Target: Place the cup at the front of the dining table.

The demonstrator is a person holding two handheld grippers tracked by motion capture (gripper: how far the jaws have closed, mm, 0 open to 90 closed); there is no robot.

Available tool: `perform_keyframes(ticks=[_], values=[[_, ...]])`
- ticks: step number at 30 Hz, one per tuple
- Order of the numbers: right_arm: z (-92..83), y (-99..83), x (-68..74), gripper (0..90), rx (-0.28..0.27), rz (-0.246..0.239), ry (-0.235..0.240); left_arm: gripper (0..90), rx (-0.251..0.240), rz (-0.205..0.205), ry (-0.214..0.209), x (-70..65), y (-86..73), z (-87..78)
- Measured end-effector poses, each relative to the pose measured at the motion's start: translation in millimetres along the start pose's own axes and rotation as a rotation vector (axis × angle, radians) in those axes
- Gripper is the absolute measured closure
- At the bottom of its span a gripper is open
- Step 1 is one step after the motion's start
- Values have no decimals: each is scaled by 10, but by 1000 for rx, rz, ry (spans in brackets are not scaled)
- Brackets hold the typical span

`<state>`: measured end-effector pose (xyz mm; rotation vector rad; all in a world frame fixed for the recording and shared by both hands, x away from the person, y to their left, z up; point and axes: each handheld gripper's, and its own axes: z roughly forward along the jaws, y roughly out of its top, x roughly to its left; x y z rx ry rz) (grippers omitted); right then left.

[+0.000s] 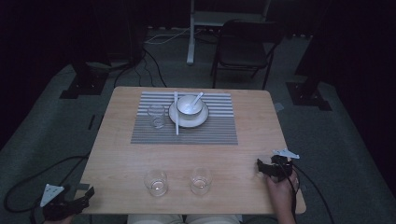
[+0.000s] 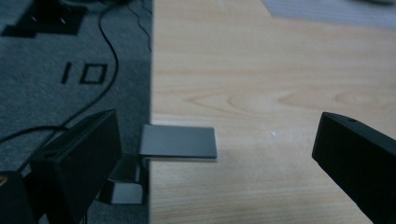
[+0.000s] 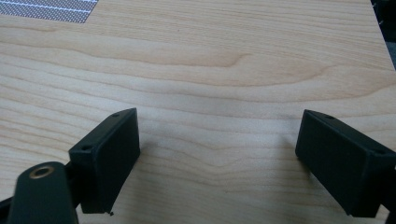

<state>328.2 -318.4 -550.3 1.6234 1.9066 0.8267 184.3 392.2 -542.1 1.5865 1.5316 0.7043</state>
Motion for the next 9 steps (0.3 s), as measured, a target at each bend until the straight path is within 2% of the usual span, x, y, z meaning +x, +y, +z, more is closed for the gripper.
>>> perform_keyframes(ticks=[1, 4, 9], values=[[0, 0, 0, 131, 0, 0, 0, 16, -6, -3, 10, 5, 1, -12], [0, 0, 0, 131, 0, -1, 0, 16, -3, -13, -3, 15, -10, 3], [0, 0, 0, 131, 0, 0, 0, 16, 21, 12, -16, -18, -5, 37]])
